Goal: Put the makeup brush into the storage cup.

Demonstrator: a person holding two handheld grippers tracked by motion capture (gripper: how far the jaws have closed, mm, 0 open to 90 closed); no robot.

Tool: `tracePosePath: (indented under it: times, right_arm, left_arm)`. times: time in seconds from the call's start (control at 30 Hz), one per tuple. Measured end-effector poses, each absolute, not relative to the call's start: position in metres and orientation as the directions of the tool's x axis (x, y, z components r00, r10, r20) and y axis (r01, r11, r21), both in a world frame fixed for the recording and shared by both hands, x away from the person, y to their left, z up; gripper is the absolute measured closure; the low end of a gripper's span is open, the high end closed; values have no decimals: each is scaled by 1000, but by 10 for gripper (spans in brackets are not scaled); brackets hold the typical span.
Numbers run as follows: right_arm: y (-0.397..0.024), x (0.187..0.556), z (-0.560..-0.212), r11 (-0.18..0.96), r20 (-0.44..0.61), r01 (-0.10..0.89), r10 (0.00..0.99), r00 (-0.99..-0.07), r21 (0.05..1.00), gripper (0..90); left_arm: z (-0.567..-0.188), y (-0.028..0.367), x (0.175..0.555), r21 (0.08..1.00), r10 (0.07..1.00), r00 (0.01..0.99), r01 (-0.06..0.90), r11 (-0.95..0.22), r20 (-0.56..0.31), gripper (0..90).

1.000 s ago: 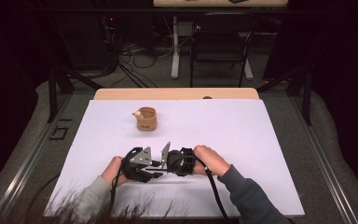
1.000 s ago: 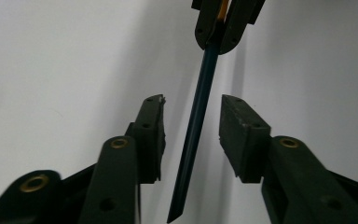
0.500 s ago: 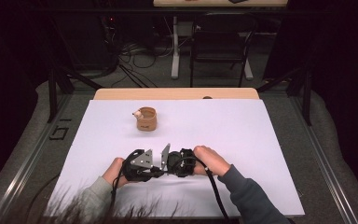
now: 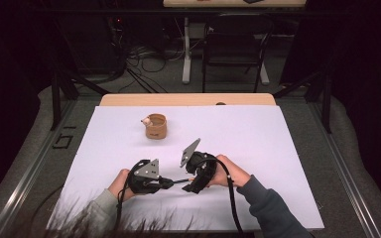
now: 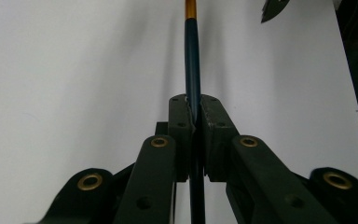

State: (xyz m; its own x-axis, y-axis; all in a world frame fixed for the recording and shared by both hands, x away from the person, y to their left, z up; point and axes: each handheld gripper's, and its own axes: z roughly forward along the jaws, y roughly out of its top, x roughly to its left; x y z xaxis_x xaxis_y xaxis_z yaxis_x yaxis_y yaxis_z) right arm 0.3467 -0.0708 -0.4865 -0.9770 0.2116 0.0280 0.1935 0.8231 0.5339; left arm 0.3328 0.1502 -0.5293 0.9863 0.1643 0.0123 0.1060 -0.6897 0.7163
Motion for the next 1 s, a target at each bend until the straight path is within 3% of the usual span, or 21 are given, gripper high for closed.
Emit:
tracePosePath:
  times: [0.13, 0.47, 1.0]
  right_arm:
    - [-79, 349, -487, 792, 43, 254, 277, -960, 556, 153]
    - [-99, 353, -485, 689, 70, 334, 381, -922, 644, 93]
    - [-116, 350, -495, 623, 100, 405, 465, -880, 669, 13]
  left_arm:
    - [-528, 154, 333, 738, 190, 982, 128, -663, 1, 843]
    - [-530, 162, 337, 769, 253, 967, 185, -612, -32, 843]
    - [-528, 172, 338, 814, 321, 945, 234, -532, -62, 843]
